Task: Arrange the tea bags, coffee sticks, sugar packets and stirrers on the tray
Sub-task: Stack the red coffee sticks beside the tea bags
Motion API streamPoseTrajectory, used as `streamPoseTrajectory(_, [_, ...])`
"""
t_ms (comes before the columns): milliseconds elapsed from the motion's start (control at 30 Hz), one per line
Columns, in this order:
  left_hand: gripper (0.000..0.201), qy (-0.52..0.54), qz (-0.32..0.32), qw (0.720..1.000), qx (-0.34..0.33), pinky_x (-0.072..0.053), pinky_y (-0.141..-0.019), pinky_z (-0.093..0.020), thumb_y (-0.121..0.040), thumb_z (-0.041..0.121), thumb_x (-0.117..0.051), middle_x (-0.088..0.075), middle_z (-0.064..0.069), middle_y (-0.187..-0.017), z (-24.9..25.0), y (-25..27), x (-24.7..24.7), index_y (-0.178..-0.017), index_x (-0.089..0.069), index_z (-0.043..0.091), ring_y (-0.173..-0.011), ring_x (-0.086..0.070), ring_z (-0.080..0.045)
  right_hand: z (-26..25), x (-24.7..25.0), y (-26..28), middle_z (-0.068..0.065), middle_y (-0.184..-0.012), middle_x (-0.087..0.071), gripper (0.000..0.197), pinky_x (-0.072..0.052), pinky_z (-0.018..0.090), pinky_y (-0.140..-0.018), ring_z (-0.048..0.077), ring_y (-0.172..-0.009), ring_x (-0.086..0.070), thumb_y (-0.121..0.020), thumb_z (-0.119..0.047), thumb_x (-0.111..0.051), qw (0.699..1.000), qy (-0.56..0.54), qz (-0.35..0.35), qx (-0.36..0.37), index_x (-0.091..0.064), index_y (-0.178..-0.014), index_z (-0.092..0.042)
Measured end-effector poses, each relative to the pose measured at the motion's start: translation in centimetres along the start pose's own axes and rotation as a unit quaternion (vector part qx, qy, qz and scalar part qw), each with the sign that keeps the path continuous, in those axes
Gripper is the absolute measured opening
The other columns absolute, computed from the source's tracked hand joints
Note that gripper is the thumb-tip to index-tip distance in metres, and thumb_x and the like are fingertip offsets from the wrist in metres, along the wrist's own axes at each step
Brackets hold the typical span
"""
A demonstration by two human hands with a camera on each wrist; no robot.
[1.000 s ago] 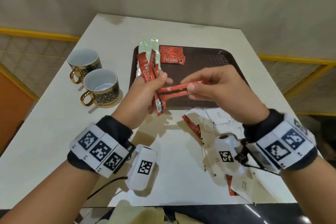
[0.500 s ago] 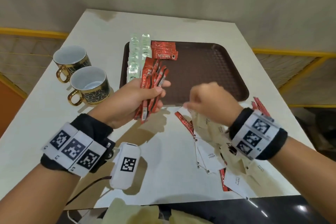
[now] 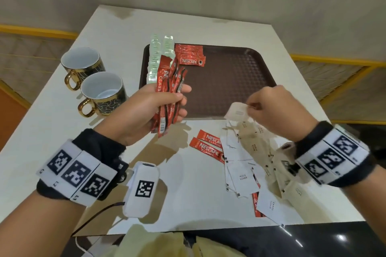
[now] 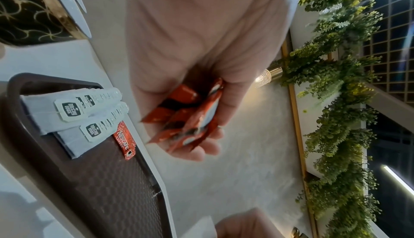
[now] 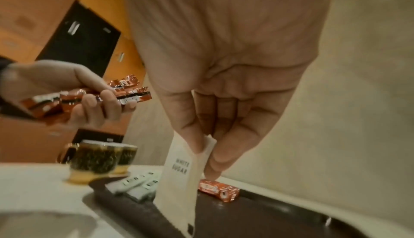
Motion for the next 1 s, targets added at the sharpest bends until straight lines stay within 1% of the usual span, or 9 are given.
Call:
streamPoseTrajectory(133, [0.023, 0.03, 0.01, 0.999, -0.005, -0.057, -0.075, -0.029, -0.096, 0.005, -0.05, -0.065, -0.002, -0.083, 0.4, -0.1, 0.1, -0.114, -0.062, 0.012, -0.079, -0.068, -0.017, 1.6, -2.8, 2.3, -0.003, -0.082, -0.062, 0.009, -0.051, 0.033, -0.07, 0.025, -0.082, -0.065, -0.087, -0.026, -0.063, 0.986, 0.102, -0.133, -0.016, -0.068, -0.087, -0.019])
streamPoseTrajectory(267, [0.022, 0.015, 0.027, 1.0, 0.003, -0.053, -0.054, -0.02, -0.095, 0.005, -0.052, -0.063, -0.002, -0.084, 0.3, -0.4, -0.1, -0.113, -0.063, 0.011, -0.067, -0.063, -0.012, -3.1, -3.4, 2.5, -0.006, -0.108, -0.056, 0.047, -0.05, 0.035, -0.08, 0.017, -0.104, -0.054, -0.084, -0.057, -0.061, 0.987, 0.088, -0.121, 0.059, -0.062, -0.118, -0.025])
streamPoseTrajectory(400, [0.015, 0.025, 0.024, 0.999, 0.028, -0.042, -0.056, -0.023, -0.094, 0.014, -0.055, -0.055, -0.001, -0.078, -0.3, -0.5, -0.4, -0.107, -0.061, 0.011, -0.06, -0.052, -0.011, -7.0, -7.7, 2.1, 0.0, -0.108, -0.056, 0.056, -0.044, 0.033, -0.073, 0.019, -0.103, -0.049, -0.082, -0.065, -0.058, 0.971, 0.132, -0.177, 0.092, -0.057, -0.113, -0.018])
streamPoseTrajectory(567, [0.026, 0.032, 0.033, 0.999, 0.012, -0.039, -0.049, -0.018, -0.09, 0.035, -0.059, -0.049, 0.005, -0.066, -0.4, -0.1, 0.2, -0.102, -0.058, 0.012, -0.053, -0.045, -0.007, -8.0, -9.9, 1.4, 0.01, -0.101, -0.06, 0.015, -0.036, 0.034, -0.066, 0.027, -0.092, -0.053, -0.097, -0.028, -0.05, 0.973, 0.118, -0.18, 0.085, -0.049, -0.091, -0.014])
streamPoseTrajectory(633, [0.027, 0.027, 0.044, 0.999, 0.007, -0.04, -0.05, -0.017, -0.091, 0.037, -0.059, -0.046, 0.006, -0.063, -0.5, 0.1, 0.8, -0.104, -0.055, 0.013, -0.054, -0.044, -0.006, -8.4, -10.5, 1.5, 0.008, -0.09, -0.057, 0.02, -0.036, 0.033, -0.063, 0.026, -0.08, -0.05, -0.097, -0.026, -0.049, 0.973, 0.091, -0.194, 0.089, -0.045, -0.083, -0.013])
streamPoseTrajectory(733, [0.03, -0.011, 0.076, 0.997, -0.001, -0.04, -0.059, -0.025, -0.087, 0.043, -0.065, -0.047, 0.006, -0.061, -0.7, 0.3, 2.0, -0.095, -0.054, 0.017, -0.058, -0.046, -0.011, -8.8, -9.8, 0.8, 0.006, -0.077, -0.058, 0.032, -0.041, 0.031, -0.063, 0.027, -0.072, -0.056, -0.096, -0.032, -0.05, 0.978, -0.003, -0.195, 0.077, -0.057, -0.08, -0.006])
streamPoseTrajectory(833, [0.028, -0.042, 0.131, 0.99, -0.03, -0.045, -0.061, -0.026, -0.087, 0.046, -0.064, -0.051, 0.003, -0.065, -0.4, 0.6, 3.1, -0.087, -0.057, 0.019, -0.06, -0.05, -0.012, -8.4, -6.1, -0.8, 0.006, -0.077, -0.068, 0.019, -0.042, 0.024, -0.061, 0.013, -0.064, -0.06, -0.089, -0.02, -0.064, 0.973, -0.183, -0.134, 0.043, -0.069, -0.084, -0.002])
streamPoseTrajectory(900, [0.031, -0.053, 0.153, 0.985, -0.066, -0.045, -0.071, -0.034, -0.085, 0.053, -0.061, -0.052, 0.003, -0.072, 0.0, 0.8, 3.0, -0.094, -0.06, 0.023, -0.067, -0.051, -0.013, -8.3, -3.1, -1.1, 0.006, -0.074, -0.065, 0.015, -0.042, 0.016, -0.056, 0.004, -0.056, -0.055, -0.086, -0.014, -0.071, 0.933, -0.347, -0.093, 0.016, -0.069, -0.086, 0.001])
streamPoseTrajectory(1000, [0.044, -0.075, 0.11, 0.986, -0.099, -0.049, -0.084, -0.041, -0.083, 0.063, -0.057, -0.067, -0.002, -0.083, 0.4, 0.5, 0.5, -0.096, -0.064, 0.022, -0.079, -0.064, -0.021, -8.5, -0.6, -0.7, 0.012, -0.079, -0.064, 0.015, -0.046, 0.018, -0.057, 0.008, -0.062, -0.056, -0.086, -0.012, -0.07, 0.862, -0.502, -0.072, -0.003, -0.068, -0.09, 0.003])
Point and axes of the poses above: each hand's wrist, its own y-axis away from the middle knuckle, its own x-axis out of the back of the hand, z = x × y, the point moved 10 cm from there along -y, towards the middle knuckle
